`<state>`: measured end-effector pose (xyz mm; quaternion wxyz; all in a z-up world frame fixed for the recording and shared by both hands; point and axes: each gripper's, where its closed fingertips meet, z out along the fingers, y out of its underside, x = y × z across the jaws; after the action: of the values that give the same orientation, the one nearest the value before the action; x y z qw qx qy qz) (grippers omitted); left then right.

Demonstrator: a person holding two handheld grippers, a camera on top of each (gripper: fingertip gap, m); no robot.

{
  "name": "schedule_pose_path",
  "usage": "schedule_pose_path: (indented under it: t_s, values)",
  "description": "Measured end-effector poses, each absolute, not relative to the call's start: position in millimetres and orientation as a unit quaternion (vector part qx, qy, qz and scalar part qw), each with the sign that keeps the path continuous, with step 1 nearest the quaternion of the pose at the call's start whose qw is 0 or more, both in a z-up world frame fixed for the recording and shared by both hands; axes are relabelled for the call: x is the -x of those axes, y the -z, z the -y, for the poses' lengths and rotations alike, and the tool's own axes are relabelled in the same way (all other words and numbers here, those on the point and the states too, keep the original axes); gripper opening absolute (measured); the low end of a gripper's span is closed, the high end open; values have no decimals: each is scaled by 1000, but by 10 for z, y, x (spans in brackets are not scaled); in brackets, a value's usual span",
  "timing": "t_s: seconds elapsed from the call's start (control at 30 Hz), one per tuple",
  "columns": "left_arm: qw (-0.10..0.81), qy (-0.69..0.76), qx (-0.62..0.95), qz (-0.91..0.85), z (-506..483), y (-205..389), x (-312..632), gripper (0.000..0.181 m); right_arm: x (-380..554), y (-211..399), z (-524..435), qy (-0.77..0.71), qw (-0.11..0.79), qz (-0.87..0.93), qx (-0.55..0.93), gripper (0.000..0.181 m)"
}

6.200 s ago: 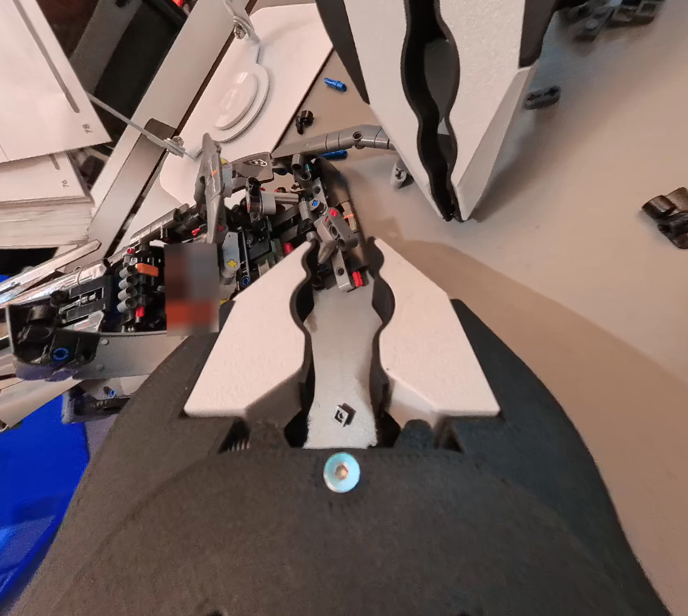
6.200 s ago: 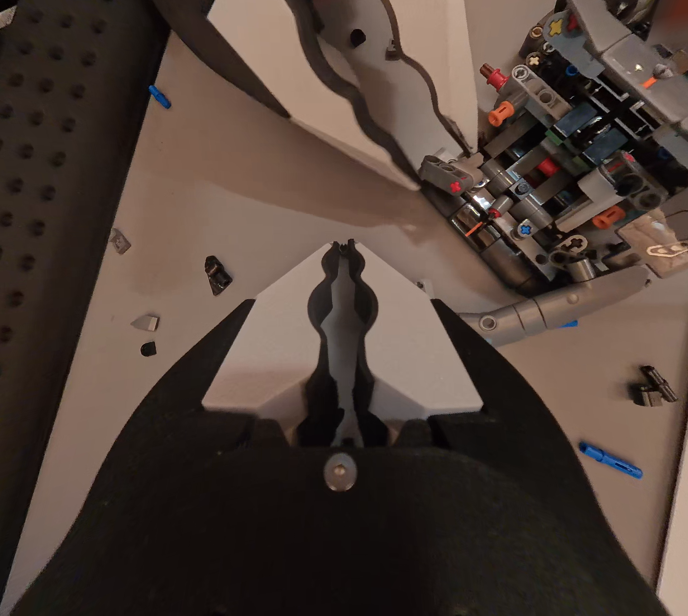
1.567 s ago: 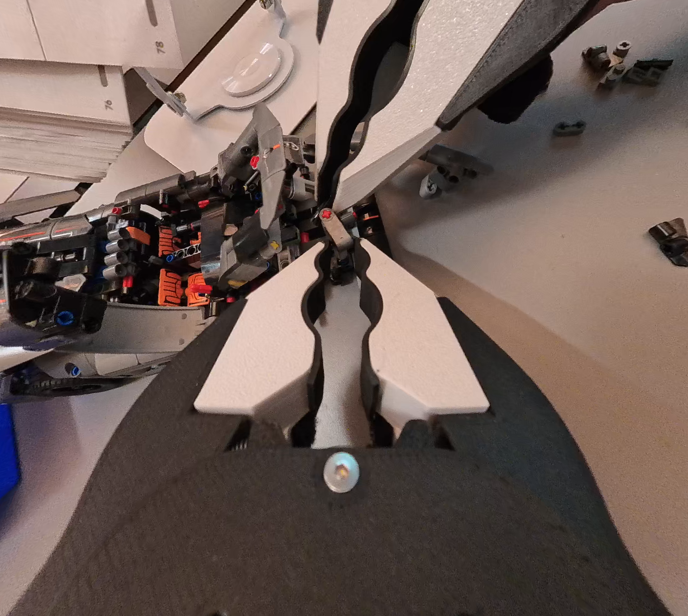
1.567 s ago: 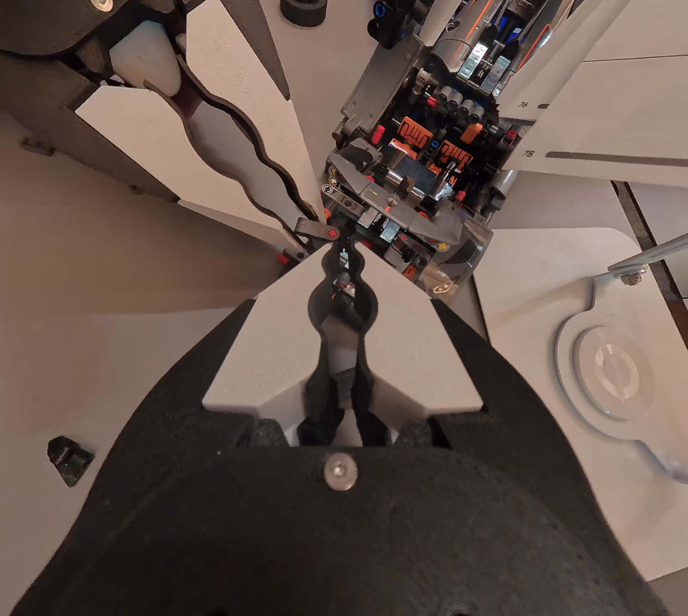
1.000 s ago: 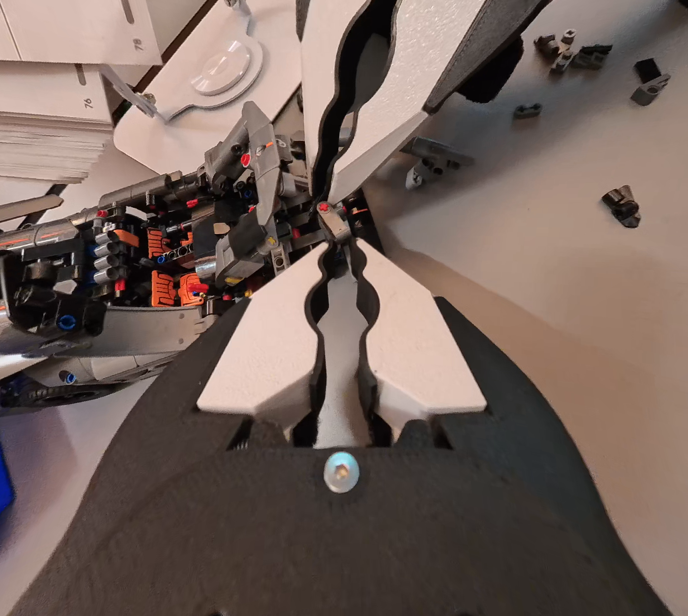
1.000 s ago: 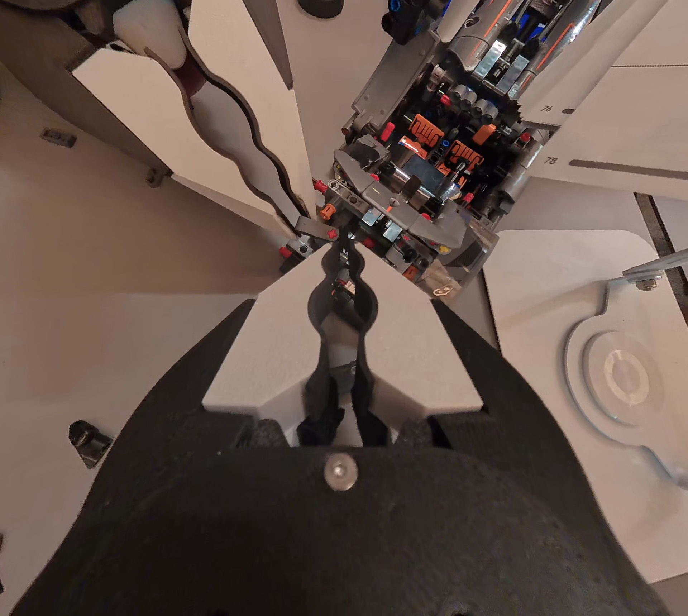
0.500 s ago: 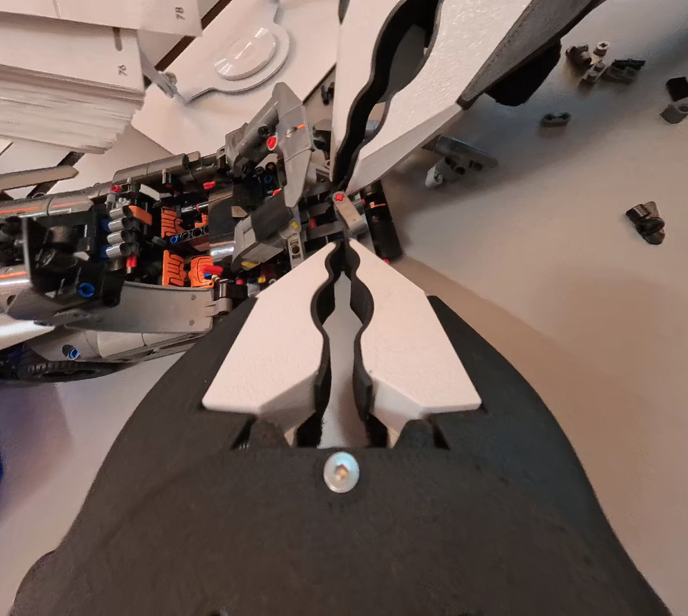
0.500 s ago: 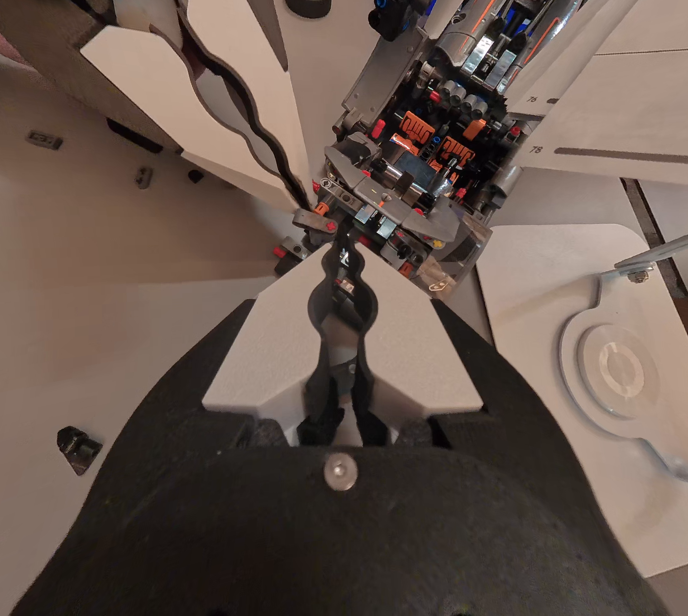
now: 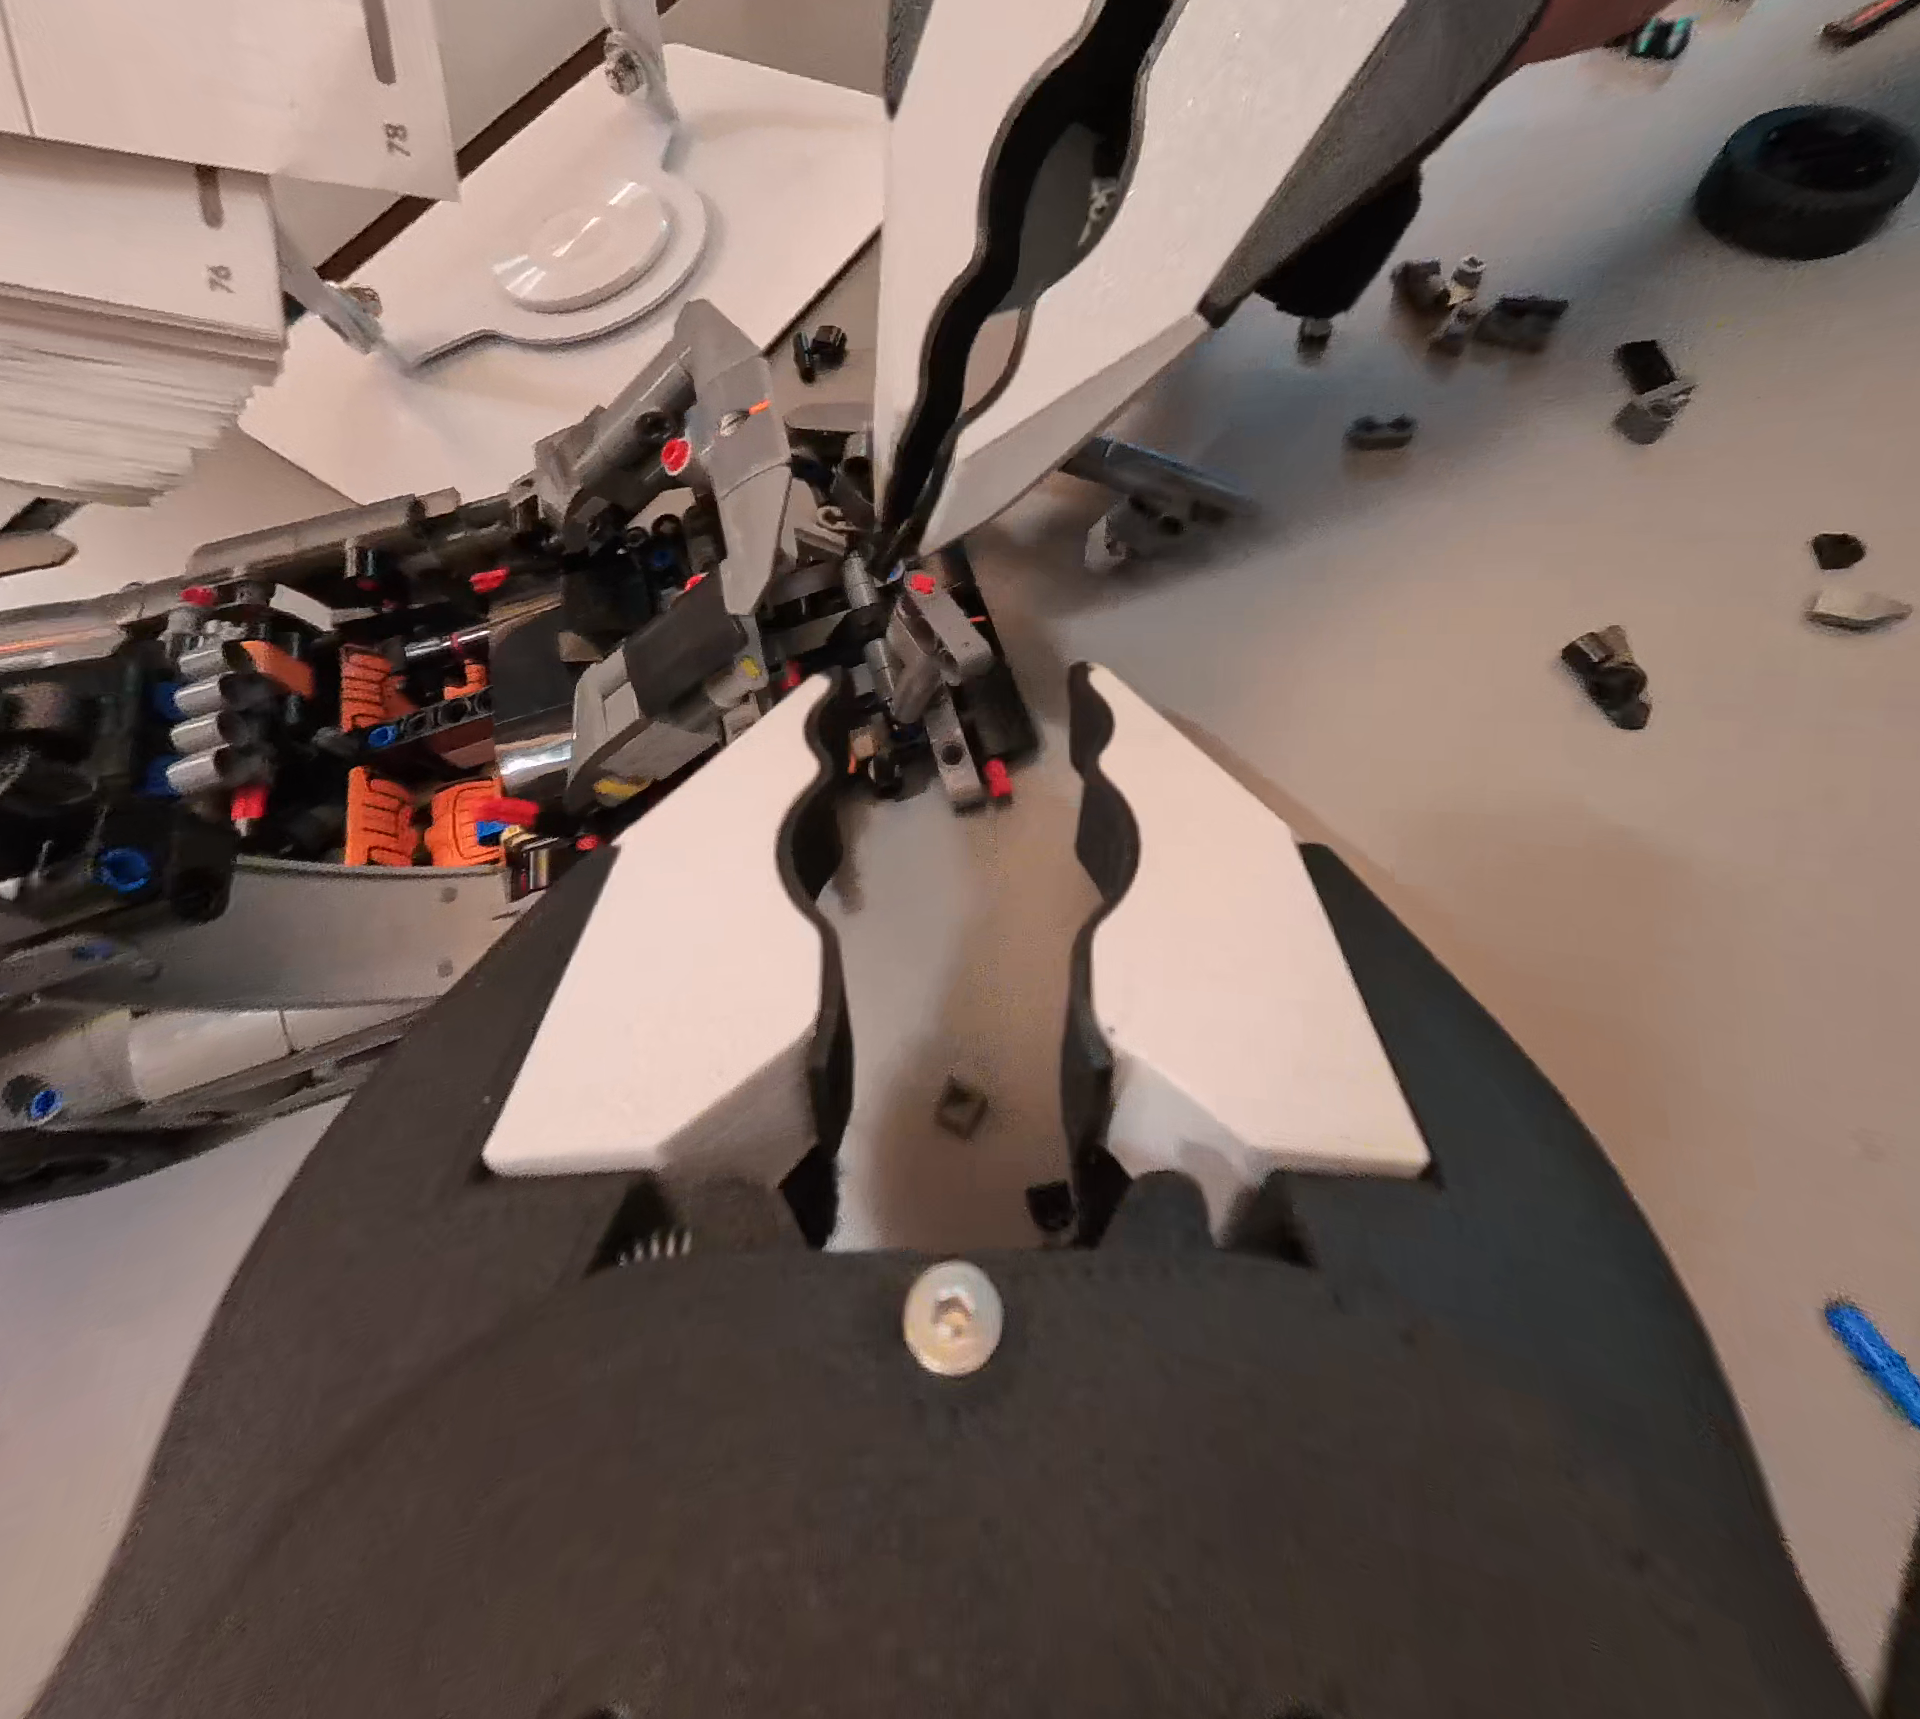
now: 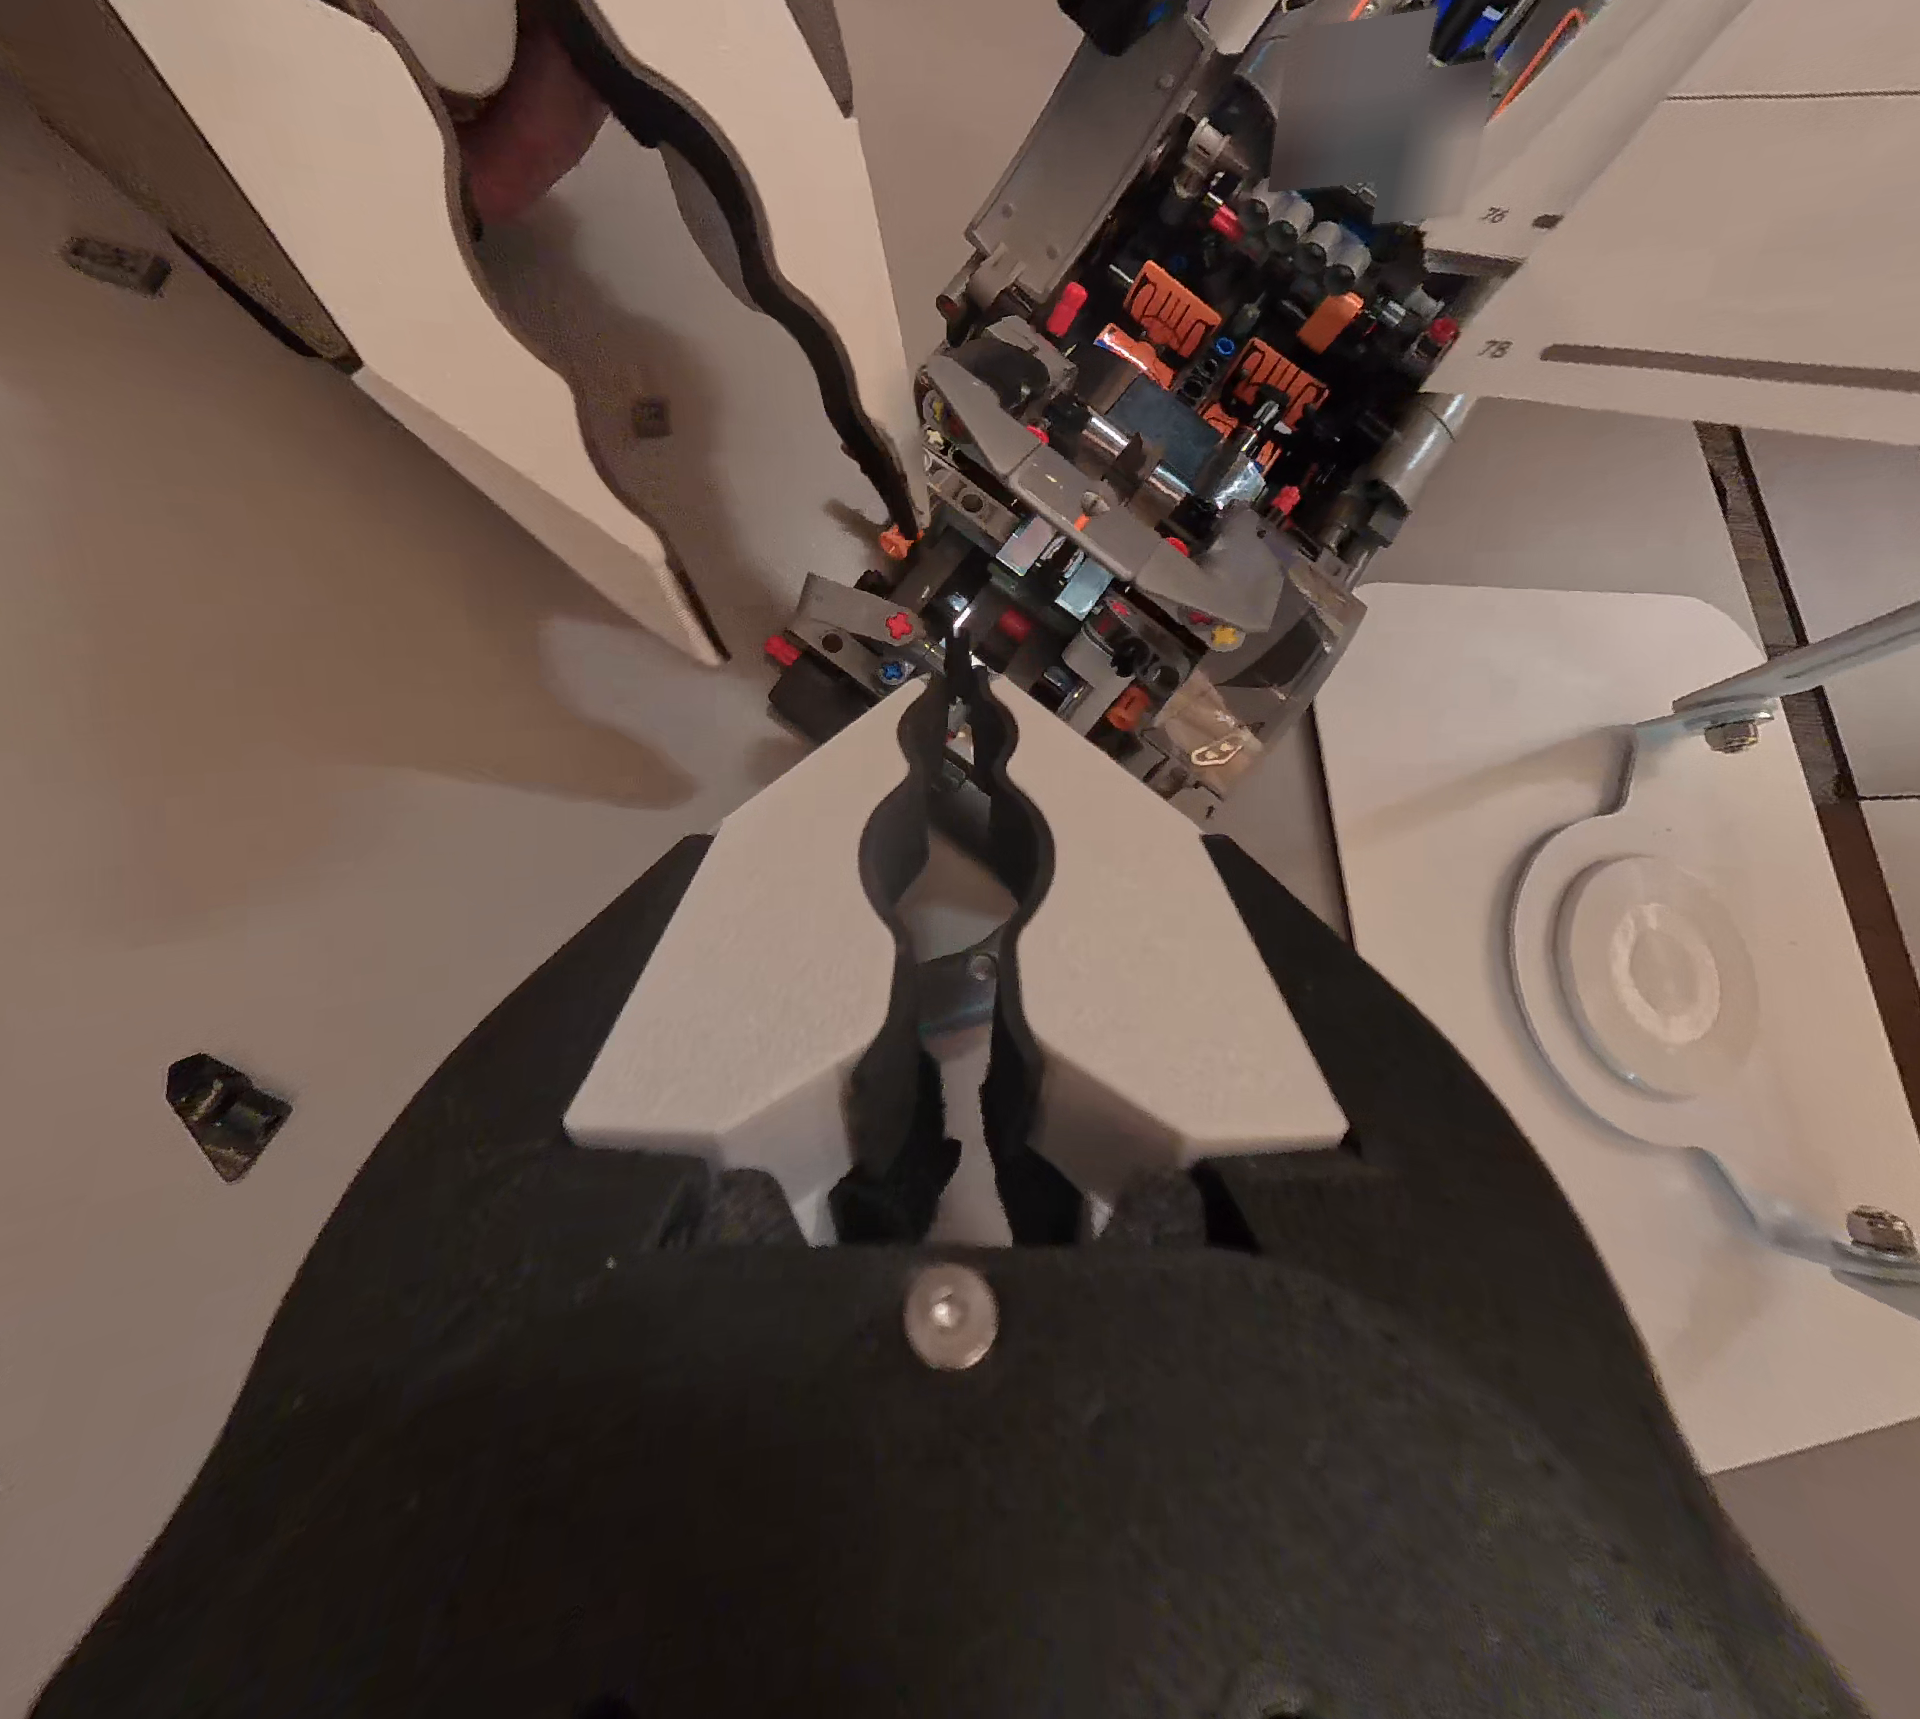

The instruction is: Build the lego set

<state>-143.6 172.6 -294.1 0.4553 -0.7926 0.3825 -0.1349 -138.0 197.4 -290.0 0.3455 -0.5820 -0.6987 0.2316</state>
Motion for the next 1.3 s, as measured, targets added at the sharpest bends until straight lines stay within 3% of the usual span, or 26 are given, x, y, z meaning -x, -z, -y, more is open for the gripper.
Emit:
schedule_pose_path:
  t_s: [0.17,0.23,0.4,0.63,0.8,1.07,1.3]
  values:
    - [455,101,801,-375,-1798,3015,1469,32,1366,2938,-1945,-221,352,704,576,2]
    - [454,72,800,-384,-1821,3058,1493,17,1352,2972,-1950,-217,352,706,576,1]
    - [455,61,800,-387,-1834,3081,1508,0,1333,3003,-1994,-218,354,700,580,2]
    - [465,90,797,-374,-1829,3031,1523,0,1338,3016,-1990,-218,355,701,579,2]
    - [462,89,796,-380,-1829,3049,1470,23,1337,3013,-1998,-218,356,700,580,2]
    - [457,45,797,-394,-1868,3119,1474,6,1339,3010,-1965,-227,350,699,581,2]
    - [453,86,807,-369,-1873,3113,1491,4,1347,3032,-1935,-227,348,703,577,2]
